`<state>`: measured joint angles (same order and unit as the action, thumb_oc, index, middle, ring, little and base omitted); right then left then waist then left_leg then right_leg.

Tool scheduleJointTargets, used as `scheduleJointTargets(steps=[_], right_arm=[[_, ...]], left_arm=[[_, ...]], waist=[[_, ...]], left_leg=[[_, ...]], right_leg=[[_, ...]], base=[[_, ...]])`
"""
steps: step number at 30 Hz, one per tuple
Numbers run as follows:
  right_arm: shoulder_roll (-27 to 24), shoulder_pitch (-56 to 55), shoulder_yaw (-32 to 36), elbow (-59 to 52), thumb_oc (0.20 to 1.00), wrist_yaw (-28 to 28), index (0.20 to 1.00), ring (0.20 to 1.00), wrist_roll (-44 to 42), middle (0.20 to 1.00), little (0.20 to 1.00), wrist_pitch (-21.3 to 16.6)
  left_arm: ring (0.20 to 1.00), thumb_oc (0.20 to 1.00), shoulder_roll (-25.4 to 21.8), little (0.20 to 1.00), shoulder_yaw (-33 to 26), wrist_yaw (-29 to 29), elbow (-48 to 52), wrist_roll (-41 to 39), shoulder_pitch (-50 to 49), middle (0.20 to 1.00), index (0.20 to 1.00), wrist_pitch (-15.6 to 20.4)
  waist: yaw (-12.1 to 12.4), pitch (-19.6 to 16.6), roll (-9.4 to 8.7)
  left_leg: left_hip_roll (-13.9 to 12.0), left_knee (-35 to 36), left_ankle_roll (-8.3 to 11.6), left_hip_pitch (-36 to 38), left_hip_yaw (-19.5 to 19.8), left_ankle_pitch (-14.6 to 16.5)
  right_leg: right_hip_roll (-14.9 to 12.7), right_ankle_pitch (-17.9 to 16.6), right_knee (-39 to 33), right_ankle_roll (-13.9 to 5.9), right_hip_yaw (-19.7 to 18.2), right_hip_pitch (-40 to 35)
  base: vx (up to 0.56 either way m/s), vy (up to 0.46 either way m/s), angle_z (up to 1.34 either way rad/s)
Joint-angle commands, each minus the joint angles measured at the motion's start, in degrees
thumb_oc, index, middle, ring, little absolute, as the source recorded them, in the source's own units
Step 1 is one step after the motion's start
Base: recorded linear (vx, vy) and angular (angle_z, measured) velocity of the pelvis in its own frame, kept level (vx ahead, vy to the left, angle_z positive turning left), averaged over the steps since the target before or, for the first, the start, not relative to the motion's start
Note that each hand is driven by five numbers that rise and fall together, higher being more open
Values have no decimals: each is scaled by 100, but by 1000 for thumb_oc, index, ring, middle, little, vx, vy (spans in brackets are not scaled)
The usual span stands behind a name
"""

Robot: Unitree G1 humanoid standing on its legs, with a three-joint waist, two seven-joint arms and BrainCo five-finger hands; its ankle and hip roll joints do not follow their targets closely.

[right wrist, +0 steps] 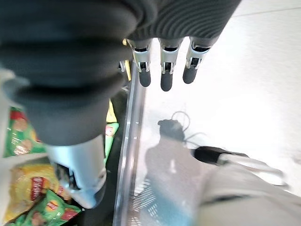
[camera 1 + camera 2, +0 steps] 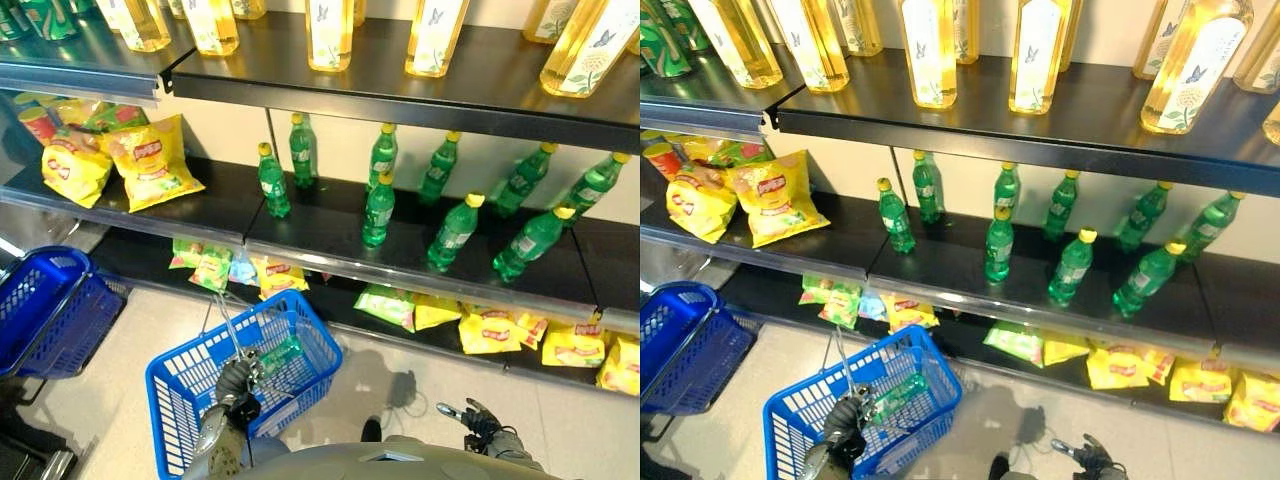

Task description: Pick up the snacks into the basket

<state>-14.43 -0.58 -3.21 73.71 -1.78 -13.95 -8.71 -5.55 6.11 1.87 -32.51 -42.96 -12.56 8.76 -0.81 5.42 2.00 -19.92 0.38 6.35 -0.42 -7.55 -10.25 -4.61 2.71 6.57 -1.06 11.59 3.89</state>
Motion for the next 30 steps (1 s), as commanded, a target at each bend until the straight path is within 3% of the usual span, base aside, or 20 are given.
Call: scheduleJointTargets(steps=[1,4,6,7,8,9,10,11,14,15,16,17,18,19,20,21,23,24,28,30], right_arm=[[64,178,-51,94,1000,-35,1000,1000,30,1000,1000,-121],[36,250,78,148,1000,-65,1000,1000,76,1000,1000,-80],[47,275,347,200,1000,-153,1000,1000,118,1000,1000,-6],[49,275,349,199,1000,-154,1000,1000,119,1000,1000,-4],[65,306,364,90,1000,-175,1000,1000,142,1000,1000,5],[66,307,365,88,1000,-176,1000,1000,142,1000,1000,6],[58,316,391,145,1000,-205,1000,1000,173,1000,1000,26],[59,291,426,157,1000,-178,1000,1000,218,1000,1000,54],[77,249,389,131,1000,-142,1000,1000,281,1000,1000,59],[128,178,313,151,1000,-90,1000,1000,245,1000,1000,33],[127,177,311,152,1000,-89,1000,1000,244,1000,1000,32],[141,154,288,198,1000,-80,1000,1000,218,1000,1000,13],[164,149,268,224,1000,-60,1000,1000,191,1000,1000,-10],[198,95,191,262,1000,-37,1000,1000,63,1000,1000,-105],[198,93,189,262,1000,-37,1000,1000,62,1000,1000,-106],[208,40,126,281,1000,-33,1000,1000,-73,1000,1000,-158],[215,19,87,294,1000,-20,1000,1000,-80,1000,1000,-157],[243,9,-11,251,1000,-38,1000,1000,29,1000,1000,-116],[208,174,-142,284,1000,-41,1000,1000,133,1000,1000,-101],[145,240,-189,244,1000,-61,1000,1000,192,1000,1000,-92]], left_arm=[[200,200,-253,200,-339,227,1125,-21,176,200,200,633],[200,200,-313,200,-258,265,1172,-44,251,200,200,613],[200,200,-425,200,-100,330,1280,22,314,200,200,584],[200,200,-427,200,-100,330,1280,21,316,200,200,584],[200,200,-516,200,-86,337,1294,75,363,200,200,608],[200,200,-516,200,-86,338,1290,75,367,200,200,610],[200,200,-528,200,-96,356,1335,105,343,200,200,625],[200,200,-529,200,-181,395,1397,152,229,200,200,607],[200,200,-526,200,-247,415,1363,229,167,200,200,606],[200,200,-497,200,-290,414,1313,247,148,200,200,616],[200,200,-496,200,-291,415,1312,247,147,200,200,616],[200,200,-485,200,-285,439,1280,220,173,200,200,625],[200,200,-496,200,-291,431,1262,199,184,200,200,634],[200,200,-476,200,-283,401,1227,185,180,200,200,670],[200,200,-476,200,-283,401,1228,185,178,200,200,670],[200,200,-428,200,-193,351,1164,214,205,200,200,691],[200,200,-422,200,-184,334,1141,253,218,200,200,698],[200,200,-288,200,-225,364,1157,272,101,200,200,649],[200,200,-259,200,-227,402,1210,128,122,200,200,622],[200,200,-259,200,-229,385,1239,137,121,200,200,625]], waist=[[25,-280,-32],[-11,-254,-41],[-37,-222,-175],[-22,-219,-193],[-86,-116,-225],[-63,-117,-237],[-52,-56,-188],[-15,-40,-140],[-17,-34,-90],[-56,-29,-90],[-51,-34,-92],[-70,-22,-89],[-86,-4,-81],[-164,-5,-132],[-163,-1,-133],[-249,-53,-223],[-243,-89,-265],[-125,-192,-300],[5,-115,-359],[96,-73,-433]], left_leg=[[21,462,479,-92,342,-521],[216,388,377,-75,158,-43],[720,255,123,32,-219,567],[741,246,112,37,-237,578],[1076,273,-93,126,-443,689],[1090,277,-101,132,-470,691],[1249,335,-207,232,-563,761],[1485,462,-299,362,-687,831],[1628,462,-398,362,-739,928],[1775,462,-517,316,-772,959],[1775,462,-515,315,-779,962],[1846,462,-578,293,-748,938],[1894,462,-610,271,-738,899],[2015,462,-632,257,-659,818],[2012,462,-629,266,-661,821],[2152,462,-632,264,-544,793],[2202,462,-642,255,-507,811],[2247,462,-626,274,-586,850],[2104,56,-508,57,-621,723],[2104,-150,-404,-141,-235,750]], right_leg=[[-608,-425,-475,-777,78,-471],[-936,-428,-377,-929,77,-538],[-1686,-1121,-189,-1291,64,-482],[-1708,-1124,-186,-1302,42,-474],[-1978,-1835,34,-1315,-94,-183],[-1989,-1841,39,-1322,-128,-160],[-2130,-2070,162,-1286,-56,-43],[-2403,-2483,194,-1320,422,81],[-2425,-2319,389,-1271,937,185],[-2024,-1898,748,-1153,1035,282],[-2027,-1882,771,-1151,1023,300],[-1722,-1700,878,-1094,978,331],[-1305,-1418,934,-975,914,335],[-418,-994,871,-774,634,408],[-415,-991,870,-772,634,400],[93,-836,525,-620,323,363],[213,-756,273,-510,287,248],[9,-716,-344,-530,518,-119],[39,-700,-505,-462,296,-225],[-17,-764,-606,-455,189,-242]], base=[[126,373,-4],[163,472,-5],[149,489,-2],[50,448,-7],[17,321,-14],[28,495,-28],[60,518,-52],[70,673,-72],[37,453,-104],[15,278,-58],[28,361,-43],[12,164,-17],[36,267,-16],[24,183,-21],[50,155,-23],[34,64,11],[12,37,74],[-16,-2,60],[-63,-3,-2],[-60,63,-23]])
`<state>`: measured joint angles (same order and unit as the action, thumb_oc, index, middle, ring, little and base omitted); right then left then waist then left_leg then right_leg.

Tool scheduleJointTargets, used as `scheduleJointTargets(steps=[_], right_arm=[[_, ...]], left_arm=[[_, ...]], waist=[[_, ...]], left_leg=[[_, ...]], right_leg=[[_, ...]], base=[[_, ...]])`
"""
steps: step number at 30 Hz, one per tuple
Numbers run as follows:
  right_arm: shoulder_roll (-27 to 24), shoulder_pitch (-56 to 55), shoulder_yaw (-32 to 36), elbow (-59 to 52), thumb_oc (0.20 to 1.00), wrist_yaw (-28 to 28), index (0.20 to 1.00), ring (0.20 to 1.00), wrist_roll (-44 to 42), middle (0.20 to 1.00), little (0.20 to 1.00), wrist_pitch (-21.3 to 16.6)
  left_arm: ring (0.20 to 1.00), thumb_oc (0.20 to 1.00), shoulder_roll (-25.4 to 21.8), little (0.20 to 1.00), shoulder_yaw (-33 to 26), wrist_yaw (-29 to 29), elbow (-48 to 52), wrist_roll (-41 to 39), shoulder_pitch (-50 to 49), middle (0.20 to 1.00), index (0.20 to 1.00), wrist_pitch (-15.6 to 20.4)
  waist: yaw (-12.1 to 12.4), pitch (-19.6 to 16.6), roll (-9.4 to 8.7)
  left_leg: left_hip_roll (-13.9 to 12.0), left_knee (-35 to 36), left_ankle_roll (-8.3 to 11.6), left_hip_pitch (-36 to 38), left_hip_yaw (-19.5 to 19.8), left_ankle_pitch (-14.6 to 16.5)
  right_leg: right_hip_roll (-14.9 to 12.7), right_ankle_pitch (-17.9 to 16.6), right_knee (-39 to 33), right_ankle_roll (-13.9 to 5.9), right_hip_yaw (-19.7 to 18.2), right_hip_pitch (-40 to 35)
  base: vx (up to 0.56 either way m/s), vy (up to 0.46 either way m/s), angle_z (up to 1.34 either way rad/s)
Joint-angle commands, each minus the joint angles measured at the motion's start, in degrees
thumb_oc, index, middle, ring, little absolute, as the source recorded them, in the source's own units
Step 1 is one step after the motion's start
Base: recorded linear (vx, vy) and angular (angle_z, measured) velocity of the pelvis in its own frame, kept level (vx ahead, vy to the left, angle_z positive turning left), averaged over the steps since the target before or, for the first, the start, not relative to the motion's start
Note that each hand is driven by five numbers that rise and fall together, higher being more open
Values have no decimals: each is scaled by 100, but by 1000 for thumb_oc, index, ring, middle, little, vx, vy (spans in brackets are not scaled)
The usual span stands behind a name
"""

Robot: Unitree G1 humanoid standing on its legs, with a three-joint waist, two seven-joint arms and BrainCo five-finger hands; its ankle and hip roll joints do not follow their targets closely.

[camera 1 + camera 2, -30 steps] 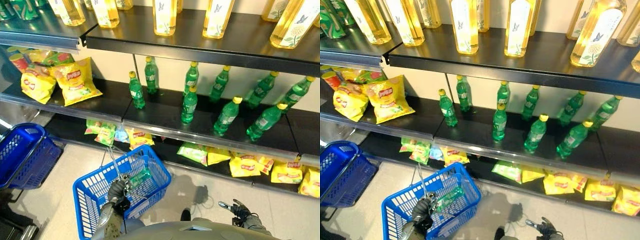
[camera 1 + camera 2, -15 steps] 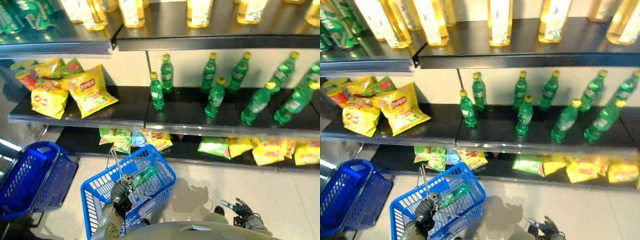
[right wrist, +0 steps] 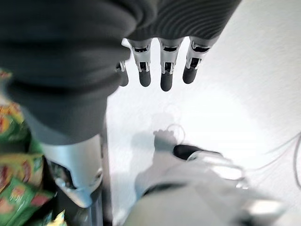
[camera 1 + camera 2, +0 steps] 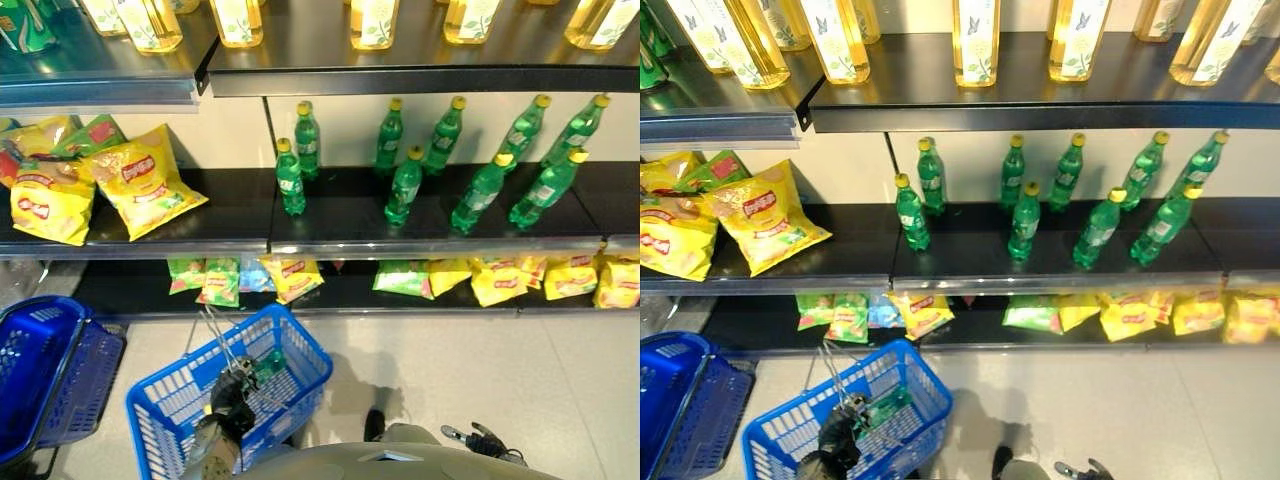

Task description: Pick up the snacks into the basket

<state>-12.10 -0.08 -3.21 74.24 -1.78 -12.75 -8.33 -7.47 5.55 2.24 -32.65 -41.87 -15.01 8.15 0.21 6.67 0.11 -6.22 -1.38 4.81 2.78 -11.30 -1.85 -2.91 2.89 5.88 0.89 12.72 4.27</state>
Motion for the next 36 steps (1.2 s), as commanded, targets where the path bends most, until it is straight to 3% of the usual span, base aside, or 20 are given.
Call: scheduleJointTargets(steps=[1,3,4,5,7,8,10,13,14,16,17,20,23,27,29,30,31,32,35,36], right_arm=[[-108,213,-182,214,1000,-84,1000,1000,100,1000,1000,-117],[-101,207,-133,151,1000,-110,1000,1000,90,1000,1000,-107],[-102,203,-133,148,1000,-111,1000,1000,90,1000,1000,-106],[-85,147,-158,51,1000,-100,1000,1000,57,1000,1000,-121],[-78,120,-152,-3,1000,-80,1000,1000,34,1000,1000,-132],[-73,37,-90,-72,1000,-85,1000,1000,-24,1000,1000,-150],[-72,-19,-1,-67,1000,-98,1000,1000,-107,1000,1000,-152],[-94,-22,91,-60,1000,-110,1000,1000,-166,1000,1000,-148],[-87,-94,297,-25,1000,-120,1000,1000,-175,1000,1000,-135],[-80,-110,388,11,1000,-141,1000,1000,-195,1000,1000,-109],[-123,-82,551,92,1000,-185,1000,1000,-223,1000,1000,-50],[-154,-33,579,94,1000,-163,1000,1000,-163,1000,1000,-12],[-167,-29,560,40,1000,-156,1000,1000,-42,1000,1000,1],[-170,-66,576,-16,1000,-169,1000,1000,-66,1000,1000,-4],[-153,-55,538,2,1000,-174,1000,1000,-92,1000,1000,-6],[-137,-37,503,58,1000,-143,1000,1000,-143,1000,1000,-33],[-138,-36,503,60,1000,-142,1000,1000,-144,1000,1000,-35],[-100,-44,418,108,1000,-84,1000,1000,-186,1000,1000,-94],[-81,-53,307,126,1000,-50,1000,1000,-252,1000,1000,-146],[-58,-74,228,128,1000,-51,1000,1000,-354,1000,1000,-193]], left_arm=[[200,200,-34,200,-188,346,1294,21,356,200,200,681],[200,200,-65,200,-165,318,1273,52,368,200,200,661],[200,200,-65,200,-164,318,1273,52,366,200,200,661],[200,200,-91,200,-130,268,1175,52,419,200,200,674],[200,200,-109,200,-121,240,1129,62,452,200,200,675],[200,200,-100,200,-56,203,1042,60,513,200,200,660],[200,200,-107,200,7,177,973,48,565,200,200,639],[200,200,-137,200,64,183,942,-11,633,200,200,626],[200,200,-170,200,119,224,1010,-67,652,200,200,574],[200,200,-195,200,170,266,1009,-74,657,200,200,565],[200,200,-266,200,259,301,1106,-1,688,200,200,550],[200,200,-398,200,257,397,1246,118,584,200,200,557],[200,200,-451,200,197,485,1307,152,470,200,200,574],[200,200,-435,200,182,486,1352,272,413,200,200,559],[200,200,-437,200,212,479,1354,376,397,200,200,548],[200,200,-452,200,265,500,1357,396,405,200,200,552],[200,200,-451,200,265,500,1357,396,405,200,200,552],[200,200,-418,200,245,507,1377,395,359,200,200,561],[200,200,-400,200,240,499,1396,406,317,200,200,580],[200,200,-379,200,222,487,1413,393,287,200,200,592]], waist=[[5,-220,-298],[-51,-292,-365],[-51,-287,-359],[-130,-323,-280],[-172,-328,-228],[-268,-326,-95],[-324,-334,16],[-336,-312,89],[-420,-314,52],[-423,-310,18],[-414,-237,-54],[-361,-158,-71],[-301,-213,-118],[-243,-196,-125],[-245,-153,-89],[-285,-108,-42],[-279,-104,-40],[-286,-90,-29],[-317,-107,-66],[-332,-119,-151]], left_leg=[[566,33,-164,-511,223,-114],[-129,29,-3,-496,67,-338],[-138,34,7,-484,71,-337],[-658,149,148,-332,1,-779],[-882,193,228,-267,-59,-978],[-1356,302,421,-149,-237,-1414],[-1531,419,564,-61,-195,-1557],[-1328,476,551,-74,118,-1224],[-1219,498,515,-79,-231,-784],[-1056,566,466,-19,-290,-562],[-638,601,256,46,-330,-264],[-153,638,-17,139,-425,-45],[215,638,-145,126,-402,163],[442,638,-277,161,-388,314],[556,638,-412,173,-425,344],[638,638,-513,171,-387,310],[634,638,-509,177,-393,314],[723,638,-566,165,-394,239],[768,638,-538,168,-352,184],[829,638,-495,229,-301,196]], right_leg=[[-282,-832,-603,-706,32,-292],[-533,-815,-613,-805,55,-243],[-524,-804,-604,-800,58,-250],[-590,-706,-496,-809,134,-214],[-631,-663,-425,-822,177,-196],[-788,-594,-227,-895,299,-187],[-959,-562,-74,-992,329,-191],[-1139,-554,59,-1075,228,-208],[-1479,-664,167,-1227,263,-252],[-1642,-788,203,-1306,255,-212],[-2009,-1388,372,-1483,203,-142],[-2364,-2177,454,-1544,150,40],[-2681,-2730,341,-1589,476,53],[-2862,-2889,345,-1589,985,-25],[-2765,-2547,689,-1578,1101,-20],[-2233,-1984,916,-1389,919,66],[-2230,-1972,930,-1386,911,71],[-1344,-1412,955,-1150,981,185],[-734,-1126,763,-985,906,289],[-352,-1024,128,-865,788,237]], base=[[-50,127,-39],[-42,174,-19],[22,205,-15],[47,228,-15],[53,280,9],[42,233,25],[131,483,29],[140,412,23],[140,424,7],[119,428,24],[80,439,39],[79,446,-9],[90,376,-33],[66,289,-16],[17,330,1],[9,288,0],[14,299,6],[19,138,6],[38,56,0],[43,-28,25]])
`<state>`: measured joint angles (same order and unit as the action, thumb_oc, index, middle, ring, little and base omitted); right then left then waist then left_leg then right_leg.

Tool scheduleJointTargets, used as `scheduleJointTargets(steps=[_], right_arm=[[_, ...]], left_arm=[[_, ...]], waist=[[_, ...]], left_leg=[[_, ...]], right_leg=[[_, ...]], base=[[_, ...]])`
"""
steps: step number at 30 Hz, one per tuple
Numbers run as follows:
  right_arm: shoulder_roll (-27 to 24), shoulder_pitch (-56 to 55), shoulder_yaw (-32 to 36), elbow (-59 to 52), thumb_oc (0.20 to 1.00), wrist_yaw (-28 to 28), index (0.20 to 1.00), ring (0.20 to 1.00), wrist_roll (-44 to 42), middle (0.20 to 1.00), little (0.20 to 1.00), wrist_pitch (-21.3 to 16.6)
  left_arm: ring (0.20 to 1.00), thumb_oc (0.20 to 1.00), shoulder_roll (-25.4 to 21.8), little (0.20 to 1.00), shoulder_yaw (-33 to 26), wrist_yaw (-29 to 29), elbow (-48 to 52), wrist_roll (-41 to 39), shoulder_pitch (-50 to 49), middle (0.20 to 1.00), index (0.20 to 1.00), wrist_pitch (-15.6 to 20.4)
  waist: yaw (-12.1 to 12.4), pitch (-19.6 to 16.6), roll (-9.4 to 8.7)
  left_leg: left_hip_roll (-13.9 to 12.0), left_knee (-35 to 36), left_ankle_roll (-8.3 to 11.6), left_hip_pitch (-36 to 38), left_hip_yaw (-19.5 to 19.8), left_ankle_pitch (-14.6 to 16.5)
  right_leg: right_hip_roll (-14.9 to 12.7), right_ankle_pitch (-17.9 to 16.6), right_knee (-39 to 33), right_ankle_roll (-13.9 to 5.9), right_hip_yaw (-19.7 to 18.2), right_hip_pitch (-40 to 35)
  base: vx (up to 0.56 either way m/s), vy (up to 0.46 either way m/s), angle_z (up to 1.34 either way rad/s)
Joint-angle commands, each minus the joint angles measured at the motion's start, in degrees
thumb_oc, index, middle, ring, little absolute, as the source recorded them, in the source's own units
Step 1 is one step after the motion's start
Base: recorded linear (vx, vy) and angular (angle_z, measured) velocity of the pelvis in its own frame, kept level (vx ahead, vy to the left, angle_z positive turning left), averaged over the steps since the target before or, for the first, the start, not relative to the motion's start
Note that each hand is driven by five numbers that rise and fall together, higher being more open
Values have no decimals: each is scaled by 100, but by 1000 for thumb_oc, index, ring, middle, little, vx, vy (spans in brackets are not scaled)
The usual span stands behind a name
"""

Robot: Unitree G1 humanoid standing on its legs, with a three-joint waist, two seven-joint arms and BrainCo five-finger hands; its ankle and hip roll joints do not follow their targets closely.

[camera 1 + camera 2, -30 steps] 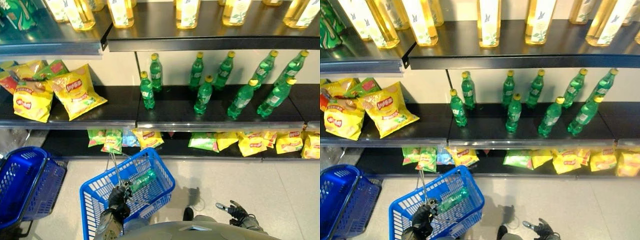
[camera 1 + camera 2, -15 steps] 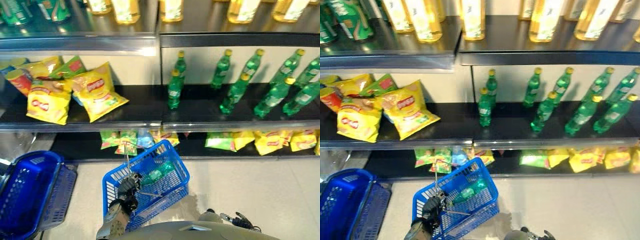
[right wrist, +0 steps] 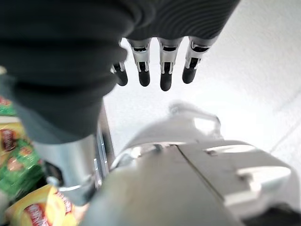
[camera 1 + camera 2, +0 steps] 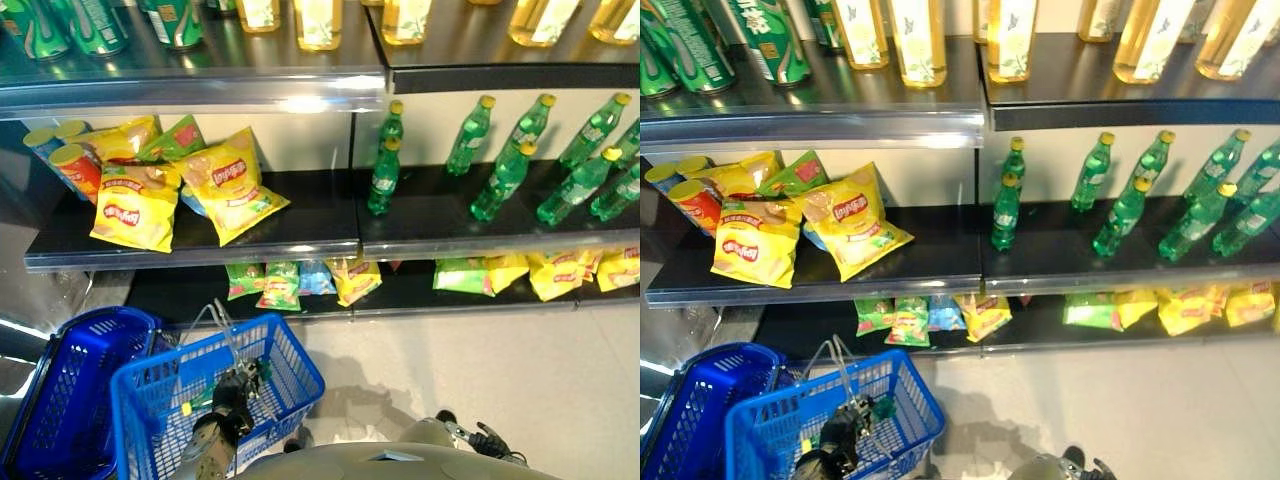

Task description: Pick up the snacks into the basket

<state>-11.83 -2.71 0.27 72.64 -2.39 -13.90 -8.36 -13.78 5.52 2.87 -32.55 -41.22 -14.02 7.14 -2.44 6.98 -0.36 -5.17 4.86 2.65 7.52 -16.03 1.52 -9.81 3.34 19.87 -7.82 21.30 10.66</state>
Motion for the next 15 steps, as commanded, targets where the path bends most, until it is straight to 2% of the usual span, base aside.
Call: scheduleJointTargets(steps=[1,2,3,4,5,7,8,9,10,11,12,15], right_arm=[[-85,188,-122,289,1000,11,1000,1000,-240,1000,1000,-191],[-62,215,-188,311,1000,-20,1000,1000,-179,1000,1000,-156],[-62,215,-188,311,1000,-20,1000,1000,-179,1000,1000,-156],[-49,310,-300,308,1000,-21,1000,1000,-119,1000,1000,-153],[-71,351,-336,292,1000,-29,1000,1000,-93,1000,1000,-148],[-99,393,-413,250,1000,-44,1000,1000,-24,1000,1000,-154],[-99,393,-413,249,1000,-44,1000,1000,-23,1000,1000,-154],[-113,397,-417,244,1000,-57,1000,1000,-18,1000,1000,-134],[-113,396,-417,244,1000,-57,1000,1000,-18,1000,1000,-133],[-112,377,-394,246,1000,-64,1000,1000,-29,1000,1000,-127],[-112,325,-324,250,1000,-82,1000,1000,-64,1000,1000,-123],[-112,218,-291,202,1000,-93,1000,1000,-118,1000,1000,-144]], left_arm=[[200,200,252,200,225,425,1404,328,187,200,200,693],[200,200,311,200,202,461,1405,324,125,200,200,665],[200,200,311,200,202,461,1406,325,124,200,200,665],[200,200,379,200,168,454,1366,187,132,200,200,666],[200,200,410,200,162,486,1373,130,127,200,200,645],[200,200,431,200,159,488,1369,67,134,200,200,645],[200,200,431,200,159,489,1368,66,135,200,200,645],[200,200,465,200,159,461,1372,22,122,200,200,623],[200,200,464,200,160,461,1373,21,121,200,200,623],[200,200,473,200,144,437,1382,17,99,200,200,615],[200,200,470,200,122,398,1358,22,81,200,200,612],[200,200,454,200,113,318,1311,30,94,200,200,619]], waist=[[-70,-141,-101],[-8,-195,-134],[-7,-192,-134],[86,-218,-175],[116,-212,-208],[173,-210,-256],[172,-212,-255],[175,-226,-319],[174,-226,-318],[168,-262,-328],[160,-315,-310],[113,-315,-167]], left_leg=[[718,14,-275,-233,175,-139],[726,14,-245,-187,134,-177],[725,14,-245,-183,133,-176],[617,-285,-120,-287,-17,-319],[551,-536,-24,-412,-69,-319],[393,-766,119,-576,15,-360],[387,-781,123,-585,17,-354],[83,-729,240,-641,-7,-462],[81,-728,243,-641,-5,-464],[-151,-623,309,-654,-28,-571],[-610,-441,441,-729,15,-902],[-1171,-99,610,-771,74,-1506]], right_leg=[[346,-1079,-1293,9,-64,-425],[265,-1114,-1689,11,-12,-698],[267,-1118,-1696,10,-13,-705],[319,-1112,-1934,46,-101,-859],[254,-1186,-2022,47,-72,-931],[263,-1165,-2138,77,-145,-970],[267,-1167,-2143,80,-143,-970],[176,-1168,-2177,45,-151,-996],[179,-1167,-2177,46,-149,-997],[124,-1108,-2200,21,-138,-995],[24,-977,-2144,-19,-110,-980],[-16,-734,-1944,8,-57,-967]], base=[[43,-73,25],[3,-49,26],[6,-104,13],[0,-73,1],[-3,-87,1],[-16,-16,-5],[-14,49,-15],[-3,41,-4],[5,87,-1],[43,145,-13],[72,196,3],[78,193,7]])
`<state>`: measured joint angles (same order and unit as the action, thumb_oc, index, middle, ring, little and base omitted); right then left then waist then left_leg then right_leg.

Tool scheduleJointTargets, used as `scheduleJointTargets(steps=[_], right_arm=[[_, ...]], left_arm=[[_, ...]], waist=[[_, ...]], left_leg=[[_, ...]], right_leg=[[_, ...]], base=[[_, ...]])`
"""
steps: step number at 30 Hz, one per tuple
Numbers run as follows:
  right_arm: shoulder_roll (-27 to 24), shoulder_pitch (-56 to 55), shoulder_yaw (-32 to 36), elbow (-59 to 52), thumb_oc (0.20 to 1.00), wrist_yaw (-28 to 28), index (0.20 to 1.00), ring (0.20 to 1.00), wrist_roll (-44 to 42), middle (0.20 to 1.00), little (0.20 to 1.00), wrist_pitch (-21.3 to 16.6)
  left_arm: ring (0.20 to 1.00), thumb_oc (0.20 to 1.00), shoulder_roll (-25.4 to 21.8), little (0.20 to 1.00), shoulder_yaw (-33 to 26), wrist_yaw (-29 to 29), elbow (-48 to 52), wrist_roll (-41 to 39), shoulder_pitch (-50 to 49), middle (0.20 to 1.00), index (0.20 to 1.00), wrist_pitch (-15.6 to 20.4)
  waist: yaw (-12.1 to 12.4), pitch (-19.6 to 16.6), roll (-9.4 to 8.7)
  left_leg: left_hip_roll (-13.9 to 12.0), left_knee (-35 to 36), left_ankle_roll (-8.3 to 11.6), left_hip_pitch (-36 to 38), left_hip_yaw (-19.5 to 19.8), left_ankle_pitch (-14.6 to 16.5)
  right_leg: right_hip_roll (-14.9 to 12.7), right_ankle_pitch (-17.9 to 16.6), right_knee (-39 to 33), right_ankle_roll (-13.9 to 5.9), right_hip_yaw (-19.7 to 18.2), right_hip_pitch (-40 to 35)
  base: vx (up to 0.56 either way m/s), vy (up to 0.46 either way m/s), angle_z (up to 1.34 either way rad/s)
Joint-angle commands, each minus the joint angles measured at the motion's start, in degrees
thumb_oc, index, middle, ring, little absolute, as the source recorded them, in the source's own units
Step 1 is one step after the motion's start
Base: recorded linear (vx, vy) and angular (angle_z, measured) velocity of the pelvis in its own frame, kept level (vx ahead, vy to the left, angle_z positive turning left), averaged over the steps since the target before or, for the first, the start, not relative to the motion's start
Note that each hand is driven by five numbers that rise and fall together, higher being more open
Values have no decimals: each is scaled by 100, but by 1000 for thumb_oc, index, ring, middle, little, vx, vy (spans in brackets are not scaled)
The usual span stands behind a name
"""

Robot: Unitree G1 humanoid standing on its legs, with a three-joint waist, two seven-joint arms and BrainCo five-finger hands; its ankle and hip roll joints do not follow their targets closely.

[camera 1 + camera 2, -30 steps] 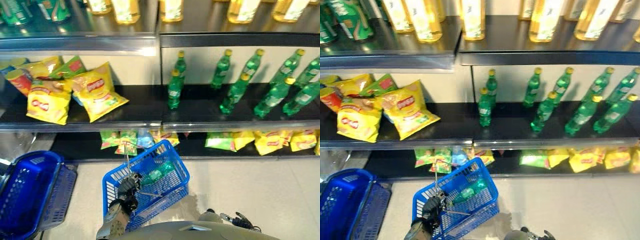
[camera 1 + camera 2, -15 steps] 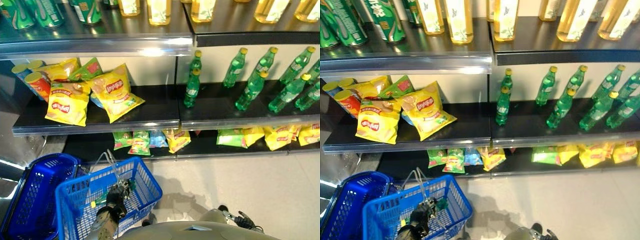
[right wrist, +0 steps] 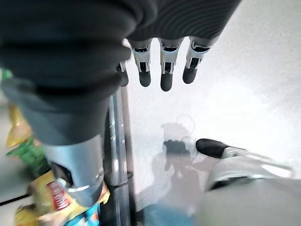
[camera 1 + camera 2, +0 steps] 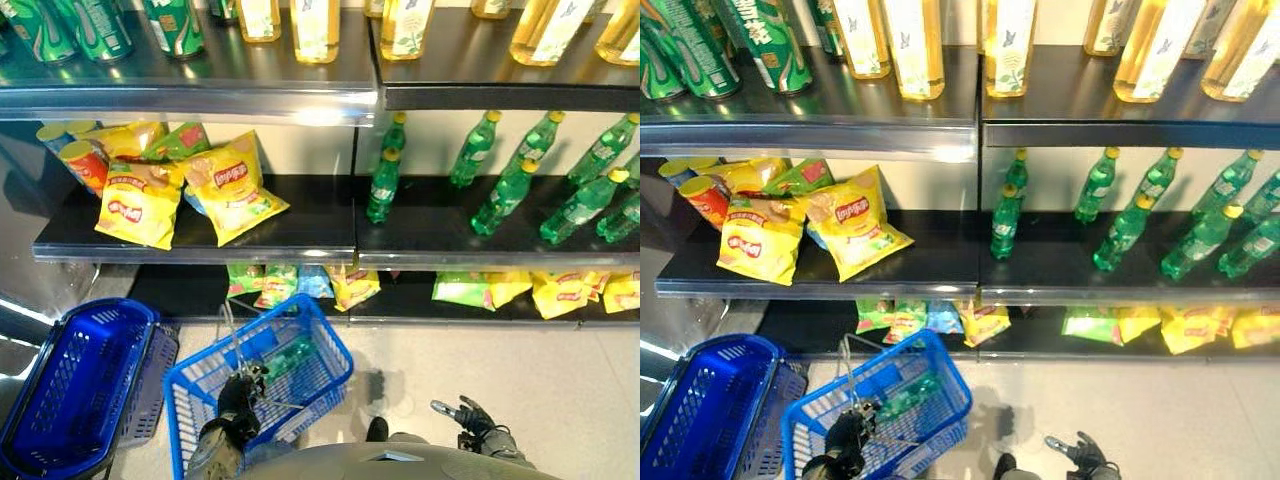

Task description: Pick up the snacks into the basket

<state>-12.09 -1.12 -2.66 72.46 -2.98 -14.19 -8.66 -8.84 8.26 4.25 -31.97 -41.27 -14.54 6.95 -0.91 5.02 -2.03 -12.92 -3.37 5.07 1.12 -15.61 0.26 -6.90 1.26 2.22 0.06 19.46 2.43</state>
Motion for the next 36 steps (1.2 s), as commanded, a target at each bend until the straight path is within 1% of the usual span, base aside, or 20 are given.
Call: scheduleJointTargets(steps=[1,2,4,7,9,10,12,13,14,16,18,19,20,22,26,27,28,31,32,36], right_arm=[[-87,59,3,218,1000,-33,1000,1000,-89,1000,1000,-113],[-110,11,41,196,1000,-44,1000,1000,-117,1000,1000,-130],[-127,-11,77,183,1000,-52,1000,1000,-134,1000,1000,-129],[-155,-5,161,173,1000,-42,1000,1000,-111,1000,1000,-108],[-134,-8,293,206,1000,-55,1000,1000,-44,1000,1000,-60],[-133,-8,293,206,1000,-55,1000,1000,-44,1000,1000,-60],[-123,-4,394,206,1000,-60,1000,1000,2,1000,1000,-10],[-120,-2,396,206,1000,-61,1000,1000,2,1000,1000,-10],[-113,26,365,208,1000,-52,1000,1000,77,1000,1000,20],[-110,56,376,237,1000,-58,1000,1000,84,1000,1000,30],[-112,70,387,179,1000,-56,1000,1000,77,1000,1000,9],[-104,57,349,138,1000,-53,1000,1000,121,1000,1000,14],[-107,60,350,133,1000,-53,1000,1000,121,1000,1000,14],[-89,32,228,67,1000,-44,1000,1000,257,1000,1000,20],[-69,65,-30,-62,1000,-35,1000,1000,414,1000,1000,-30],[-62,84,-188,-149,1000,-10,1000,1000,441,1000,1000,-96],[-50,102,-280,-194,1000,-5,1000,1000,453,1000,1000,-127],[-48,143,-380,-273,1000,-15,1000,1000,451,1000,1000,-147],[-8,208,-511,-300,1000,-15,1000,1000,423,1000,1000,-165],[19,222,-659,-434,1000,43,1000,1000,477,1000,1000,-196]], left_arm=[[200,200,-38,200,-160,179,1251,35,147,200,200,639],[200,200,-47,200,-147,159,1159,61,172,200,200,638],[200,200,-63,200,-132,140,1096,60,204,200,200,627],[200,200,-70,200,-119,128,1042,60,258,200,200,610],[200,200,-136,200,-47,152,961,89,354,200,200,585],[200,200,-136,200,-47,152,961,89,355,200,200,585],[200,200,-220,200,-4,207,1015,130,325,200,200,573],[200,200,-222,200,-4,207,1015,130,327,200,200,573],[200,200,-239,200,6,232,1015,185,303,200,200,579],[200,200,-247,200,14,241,1032,202,297,200,200,597],[200,200,-268,200,-12,276,1035,249,241,200,200,602],[200,200,-272,200,-24,286,1019,297,189,200,200,600],[200,200,-269,200,-26,286,1022,298,192,200,200,601],[200,200,-293,200,-11,305,995,431,141,200,200,584],[200,200,-340,200,23,254,991,491,162,200,200,598],[200,200,-353,200,31,240,955,540,209,200,200,637],[200,200,-348,200,27,242,938,557,205,200,200,658],[200,200,-341,200,-3,238,946,551,210,200,200,672],[200,200,-333,200,24,211,915,504,231,200,200,681],[200,200,-257,200,-47,182,846,460,250,200,200,695]], waist=[[-45,-116,6],[-78,-86,107],[-98,-53,197],[-128,-46,256],[-162,-34,219],[-160,-32,217],[-151,2,82],[-142,-17,72],[-126,17,18],[-114,30,9],[-84,45,4],[-57,48,54],[-68,58,17],[-31,128,91],[-103,211,137],[-167,224,146],[-178,211,147],[-171,198,126],[-157,160,83],[-58,120,-2]], left_leg=[[-404,727,375,-131,41,-1385],[-623,814,466,-133,62,-1580],[-733,837,555,-164,108,-1634],[-637,836,515,-131,57,-1351],[-351,799,419,-79,-145,-972],[-349,799,418,-77,-147,-972],[119,762,207,12,-303,-590],[132,766,197,-9,-314,-598],[444,773,31,74,-363,-401],[553,795,-41,104,-388,-336],[787,837,-167,159,-425,-233],[918,837,-216,244,-363,7],[964,837,-264,195,-439,-96],[1108,837,-353,307,-338,134],[1222,837,-472,309,-248,126],[1270,837,-515,234,-229,-32],[1286,837,-495,235,-203,-46],[1279,837,-423,260,-174,-41],[1249,837,-390,283,-110,-74],[1154,707,-281,384,-178,-183]], right_leg=[[-301,-516,-167,-776,134,-144],[-370,-432,-6,-776,166,-150],[-469,-379,152,-808,132,-137],[-681,-343,288,-911,103,-152],[-994,-535,249,-1072,23,-205],[-996,-536,249,-1073,21,-205],[-1402,-1057,132,-1333,-93,-211],[-1412,-1077,118,-1336,-105,-186],[-1667,-1477,122,-1404,-179,-133],[-1757,-1647,155,-1415,-190,-68],[-1947,-2044,233,-1463,-71,11],[-2069,-2210,442,-1506,94,58],[-2125,-2285,420,-1478,144,91],[-2242,-2271,973,-1506,446,170],[-1837,-1844,1486,-1401,404,332],[-1197,-1422,1231,-1126,424,463],[-877,-1186,1019,-1009,391,535],[-652,-1059,449,-952,385,501],[-418,-986,175,-907,34,465],[-330,-931,-105,-876,0,166]], base=[[95,258,2],[103,293,4],[131,365,5],[122,326,1],[130,362,21],[116,347,2],[101,361,-19],[88,388,-38],[54,246,-36],[68,285,-24],[126,383,-33],[87,331,-39],[166,422,-36],[98,306,-23],[67,195,7],[55,31,14],[82,7,-8],[89,-88,9],[84,-89,56],[117,-144,28]])
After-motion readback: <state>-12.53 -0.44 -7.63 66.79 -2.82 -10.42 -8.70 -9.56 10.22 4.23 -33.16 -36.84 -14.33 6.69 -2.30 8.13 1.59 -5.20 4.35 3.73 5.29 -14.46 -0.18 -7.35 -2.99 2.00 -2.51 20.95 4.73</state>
